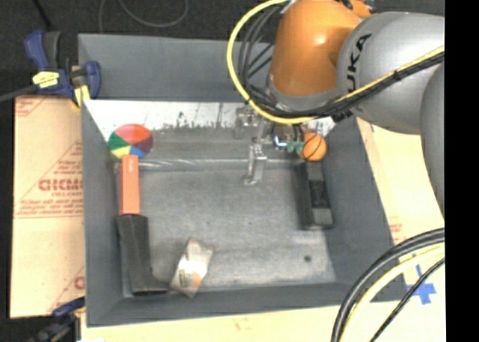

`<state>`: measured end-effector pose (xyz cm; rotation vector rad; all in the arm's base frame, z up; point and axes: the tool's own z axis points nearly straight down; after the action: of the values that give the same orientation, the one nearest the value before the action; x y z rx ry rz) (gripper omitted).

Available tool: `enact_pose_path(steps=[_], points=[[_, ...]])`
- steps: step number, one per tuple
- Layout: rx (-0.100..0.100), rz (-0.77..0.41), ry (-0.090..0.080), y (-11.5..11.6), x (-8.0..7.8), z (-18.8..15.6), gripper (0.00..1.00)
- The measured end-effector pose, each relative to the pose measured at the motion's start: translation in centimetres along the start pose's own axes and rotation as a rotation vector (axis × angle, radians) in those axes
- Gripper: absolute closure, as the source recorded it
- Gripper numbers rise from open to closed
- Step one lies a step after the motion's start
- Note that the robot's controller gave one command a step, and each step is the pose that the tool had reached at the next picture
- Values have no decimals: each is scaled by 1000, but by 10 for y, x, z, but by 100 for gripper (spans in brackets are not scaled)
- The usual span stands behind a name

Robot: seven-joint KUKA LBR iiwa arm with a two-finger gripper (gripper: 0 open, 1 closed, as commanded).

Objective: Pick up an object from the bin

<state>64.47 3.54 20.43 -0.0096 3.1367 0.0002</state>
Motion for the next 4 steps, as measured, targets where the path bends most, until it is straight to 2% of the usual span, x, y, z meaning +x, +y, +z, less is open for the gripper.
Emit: enact_pose_path(steps=[1, 2, 3, 4], points=[[1, -40, 1, 15, 32, -2, 0], [-1, 23, -1, 16, 51, 18, 0], [0, 57, 14, 11, 90, -2, 0], [0, 58, 9, 10, 98, -16, 0]])
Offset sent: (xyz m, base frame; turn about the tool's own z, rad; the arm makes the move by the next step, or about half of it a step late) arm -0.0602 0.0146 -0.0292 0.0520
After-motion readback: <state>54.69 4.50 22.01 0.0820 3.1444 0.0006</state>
